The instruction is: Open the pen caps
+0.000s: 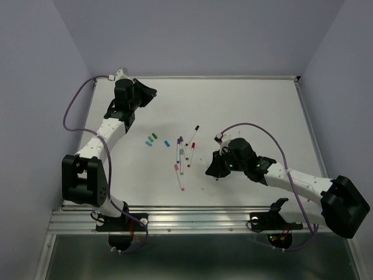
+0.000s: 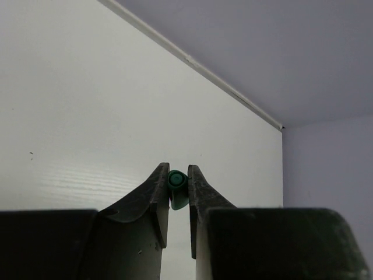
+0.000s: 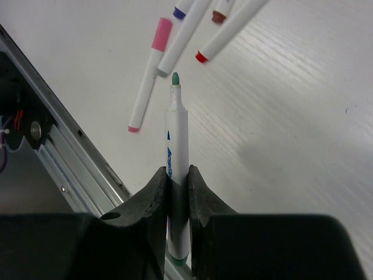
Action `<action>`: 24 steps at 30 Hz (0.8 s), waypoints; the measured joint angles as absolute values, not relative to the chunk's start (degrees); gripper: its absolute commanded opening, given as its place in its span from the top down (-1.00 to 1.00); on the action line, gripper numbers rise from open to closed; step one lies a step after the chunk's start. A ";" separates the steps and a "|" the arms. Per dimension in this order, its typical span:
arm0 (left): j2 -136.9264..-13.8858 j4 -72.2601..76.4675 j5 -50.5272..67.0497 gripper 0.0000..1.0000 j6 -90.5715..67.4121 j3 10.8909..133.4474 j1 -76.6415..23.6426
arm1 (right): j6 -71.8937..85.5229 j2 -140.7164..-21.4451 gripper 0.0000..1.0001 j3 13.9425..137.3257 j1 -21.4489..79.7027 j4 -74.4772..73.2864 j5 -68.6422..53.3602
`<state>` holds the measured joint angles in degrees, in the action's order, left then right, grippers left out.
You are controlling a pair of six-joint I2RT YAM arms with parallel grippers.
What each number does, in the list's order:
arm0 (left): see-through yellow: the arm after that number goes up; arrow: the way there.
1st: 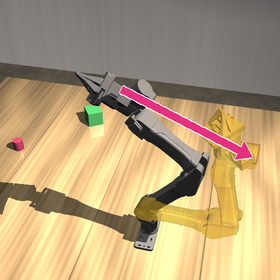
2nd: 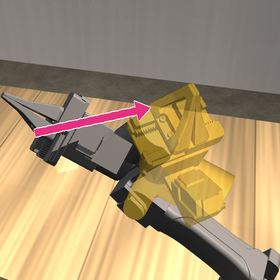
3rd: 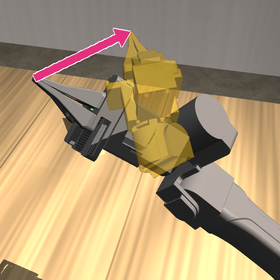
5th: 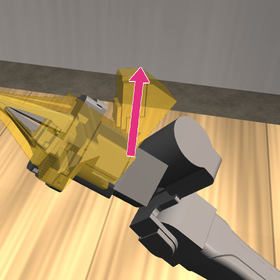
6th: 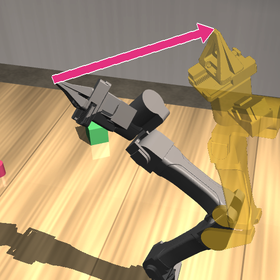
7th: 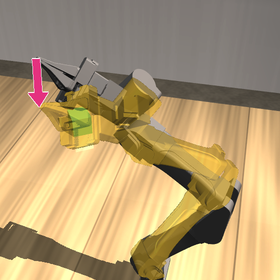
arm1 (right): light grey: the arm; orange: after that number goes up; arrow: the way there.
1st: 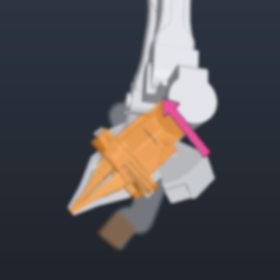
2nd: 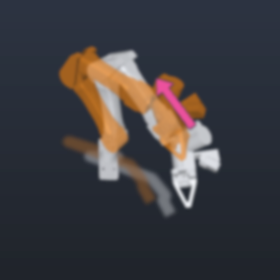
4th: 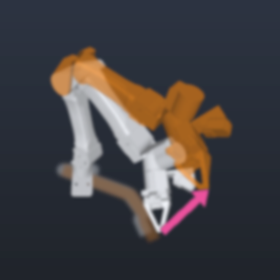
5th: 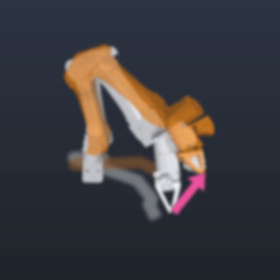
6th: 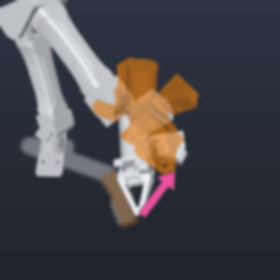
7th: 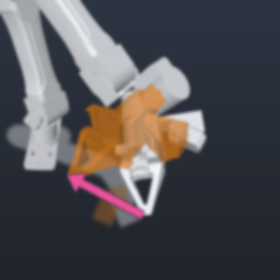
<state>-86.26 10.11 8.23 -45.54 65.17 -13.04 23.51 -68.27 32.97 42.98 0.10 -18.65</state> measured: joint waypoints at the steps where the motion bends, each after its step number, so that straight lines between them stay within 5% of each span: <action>1: -86.39 10.20 7.07 1.00 -45.39 65.80 -11.31 | 24.21 -67.66 0.99 32.42 42.98 -1.54 -18.50; 8: -86.39 10.70 7.35 1.00 -44.18 63.42 -11.57 | 26.55 -66.37 0.88 32.71 42.87 -3.95 -8.19; 14: -85.38 6.09 6.87 1.00 -42.44 52.10 -12.47 | 27.35 -78.98 0.82 39.75 42.37 -4.56 4.86; 16: -83.92 3.36 6.31 0.79 -42.15 47.22 -12.91 | 26.98 -84.18 0.76 43.53 42.37 -5.63 8.95; 24: -78.39 -3.90 1.50 0.78 -41.93 40.62 -16.16 | 24.77 -94.08 0.55 51.72 42.00 -6.04 20.43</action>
<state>-78.39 -3.90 1.50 -41.93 40.62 -16.16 24.77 -94.08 51.72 42.00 -6.04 20.43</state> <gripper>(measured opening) 0.244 0.207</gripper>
